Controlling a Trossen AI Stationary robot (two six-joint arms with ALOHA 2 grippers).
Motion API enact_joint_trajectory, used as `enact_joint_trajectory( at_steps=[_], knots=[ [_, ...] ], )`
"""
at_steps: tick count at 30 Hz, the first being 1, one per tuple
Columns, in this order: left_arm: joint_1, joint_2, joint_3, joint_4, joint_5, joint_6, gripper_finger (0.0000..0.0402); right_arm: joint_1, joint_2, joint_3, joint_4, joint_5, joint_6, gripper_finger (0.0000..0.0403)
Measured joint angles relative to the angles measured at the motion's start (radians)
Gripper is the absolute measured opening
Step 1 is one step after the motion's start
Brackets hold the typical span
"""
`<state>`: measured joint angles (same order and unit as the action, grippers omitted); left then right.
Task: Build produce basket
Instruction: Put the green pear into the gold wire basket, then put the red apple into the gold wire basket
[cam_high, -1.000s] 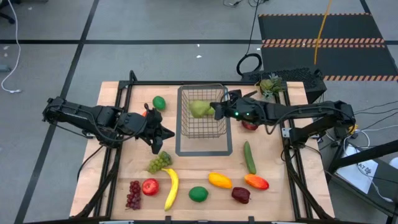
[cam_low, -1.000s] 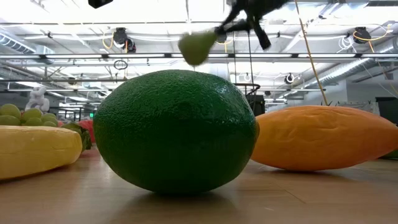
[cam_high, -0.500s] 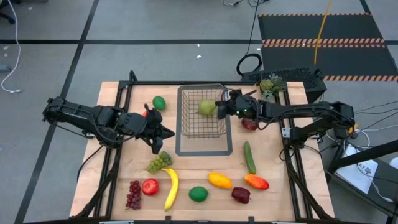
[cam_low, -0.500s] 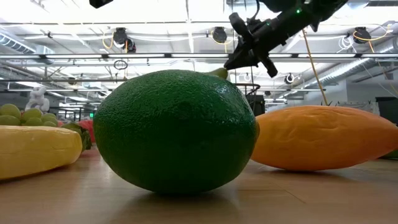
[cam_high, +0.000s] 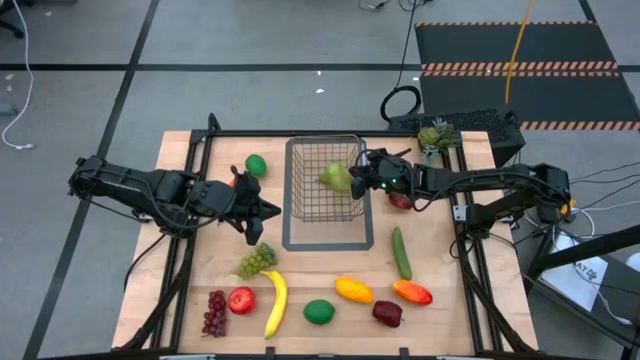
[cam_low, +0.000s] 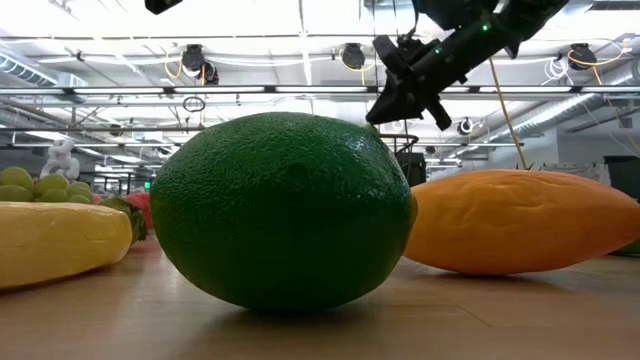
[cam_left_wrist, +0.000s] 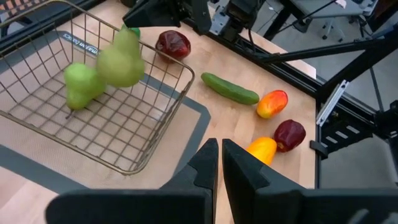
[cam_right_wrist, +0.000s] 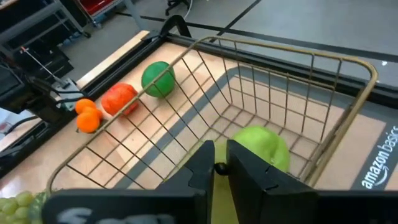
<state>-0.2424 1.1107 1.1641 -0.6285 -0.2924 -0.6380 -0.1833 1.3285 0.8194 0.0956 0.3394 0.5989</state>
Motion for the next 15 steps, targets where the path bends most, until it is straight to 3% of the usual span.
enact_joint_trajectory(
  at_steps=[9, 15],
  knots=[
    [-0.002, 0.0, 0.0, -0.028, 0.004, -0.027, 0.0024, 0.002, 0.0, -0.007, 0.018, -0.001, 0.021, 0.0077],
    [-0.023, 0.0, 0.0, -0.21, 0.006, -0.144, 0.0024, 0.009, -0.024, -0.007, 0.153, -0.078, 0.079, 0.0109]
  ],
)
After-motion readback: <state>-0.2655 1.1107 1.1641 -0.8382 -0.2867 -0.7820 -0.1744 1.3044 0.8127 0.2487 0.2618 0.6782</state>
